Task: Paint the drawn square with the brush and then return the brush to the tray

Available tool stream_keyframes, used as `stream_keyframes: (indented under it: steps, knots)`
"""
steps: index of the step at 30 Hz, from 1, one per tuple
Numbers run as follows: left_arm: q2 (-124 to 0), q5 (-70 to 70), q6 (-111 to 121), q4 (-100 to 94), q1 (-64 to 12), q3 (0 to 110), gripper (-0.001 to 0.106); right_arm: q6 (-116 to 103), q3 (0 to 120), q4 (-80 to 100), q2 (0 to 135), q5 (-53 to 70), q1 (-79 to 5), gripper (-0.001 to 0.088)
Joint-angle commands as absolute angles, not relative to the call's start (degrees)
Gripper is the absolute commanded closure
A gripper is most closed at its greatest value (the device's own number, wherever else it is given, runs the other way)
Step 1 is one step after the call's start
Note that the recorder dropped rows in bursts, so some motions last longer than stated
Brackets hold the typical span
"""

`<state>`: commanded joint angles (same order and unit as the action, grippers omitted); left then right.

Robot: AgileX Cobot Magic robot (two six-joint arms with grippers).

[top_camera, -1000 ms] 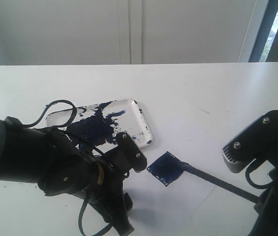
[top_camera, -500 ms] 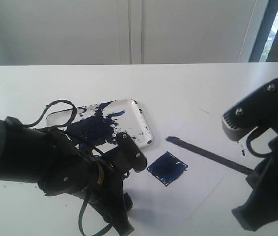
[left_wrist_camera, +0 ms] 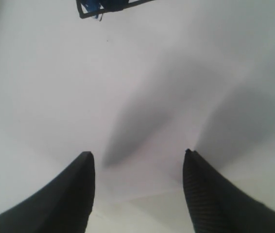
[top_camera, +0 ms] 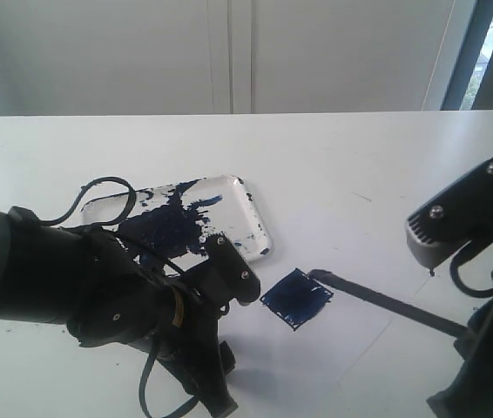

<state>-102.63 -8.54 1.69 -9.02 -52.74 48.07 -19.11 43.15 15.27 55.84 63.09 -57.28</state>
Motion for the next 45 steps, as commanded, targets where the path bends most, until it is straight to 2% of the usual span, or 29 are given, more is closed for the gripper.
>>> stream_keyframes:
  steps: [26,35,45]
  knots:
    - [-102.63,-8.42,1.67,-9.02,-52.74,48.07,0.046,-18.32,43.39,16.80,59.04,65.32,-57.28,0.0868]
    - [-102.63,-8.57,1.67,-9.02,-52.74,48.07,0.046,-18.90,46.56,16.97,55.10,67.02,-57.28,0.0868]
    - [-96.13,-9.53,1.53,-9.02,-52.64,48.15,0.049,-18.03,46.68,16.97,54.56,57.69,-57.28,0.0868]
